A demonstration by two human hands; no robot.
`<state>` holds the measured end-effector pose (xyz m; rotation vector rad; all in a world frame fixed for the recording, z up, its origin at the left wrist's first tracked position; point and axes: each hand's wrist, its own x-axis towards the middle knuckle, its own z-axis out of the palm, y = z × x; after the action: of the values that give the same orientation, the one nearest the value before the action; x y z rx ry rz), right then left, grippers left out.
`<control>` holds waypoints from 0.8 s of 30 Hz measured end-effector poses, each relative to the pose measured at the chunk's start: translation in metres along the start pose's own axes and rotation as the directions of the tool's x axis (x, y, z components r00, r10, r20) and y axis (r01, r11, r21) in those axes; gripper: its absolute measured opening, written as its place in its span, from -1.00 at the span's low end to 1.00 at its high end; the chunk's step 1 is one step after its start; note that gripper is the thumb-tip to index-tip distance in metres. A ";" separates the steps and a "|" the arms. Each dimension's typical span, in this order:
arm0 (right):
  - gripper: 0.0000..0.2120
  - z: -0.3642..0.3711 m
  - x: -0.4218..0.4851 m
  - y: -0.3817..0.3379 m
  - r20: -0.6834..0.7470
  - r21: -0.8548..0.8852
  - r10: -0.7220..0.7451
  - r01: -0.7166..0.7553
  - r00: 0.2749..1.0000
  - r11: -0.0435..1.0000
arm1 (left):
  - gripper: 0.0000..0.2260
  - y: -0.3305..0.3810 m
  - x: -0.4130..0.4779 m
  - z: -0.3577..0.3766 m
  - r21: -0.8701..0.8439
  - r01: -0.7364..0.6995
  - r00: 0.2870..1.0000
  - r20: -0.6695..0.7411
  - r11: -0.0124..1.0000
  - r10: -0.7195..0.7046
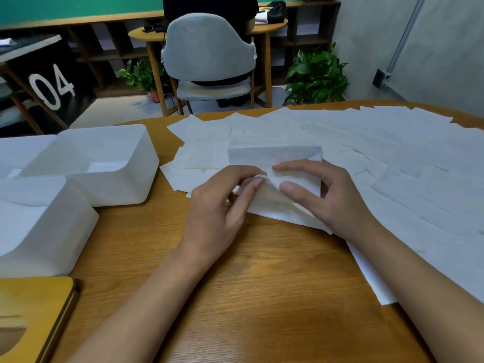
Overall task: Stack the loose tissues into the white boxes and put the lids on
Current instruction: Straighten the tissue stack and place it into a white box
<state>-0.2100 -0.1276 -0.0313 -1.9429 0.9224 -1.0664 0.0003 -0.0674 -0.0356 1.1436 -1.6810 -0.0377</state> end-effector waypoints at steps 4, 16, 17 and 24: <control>-0.58 0.005 -0.004 -0.003 0.047 0.039 0.001 -0.003 0.999 0.999 | -0.88 0.001 -0.001 -0.002 0.008 -0.025 0.997 -0.077 1.000 0.026; -0.83 -0.004 0.001 -0.009 -0.130 0.383 0.189 -0.127 0.973 0.915 | -0.45 0.005 0.009 -0.023 -0.361 0.463 0.885 0.242 0.809 -0.398; -0.79 -0.004 0.001 -0.009 -0.098 0.389 0.196 -0.144 0.976 0.910 | -0.43 0.004 0.011 -0.026 -0.374 0.466 0.885 0.221 0.802 -0.410; -0.71 0.006 -0.003 -0.011 0.146 0.252 0.217 -0.248 0.965 0.935 | -0.40 0.000 0.014 -0.033 -0.265 0.465 0.884 0.186 0.845 -0.429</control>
<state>-0.2033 -0.1186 -0.0255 -1.6099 0.8698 -0.8807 0.0250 -0.0611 -0.0102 1.2907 -1.4111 -0.6527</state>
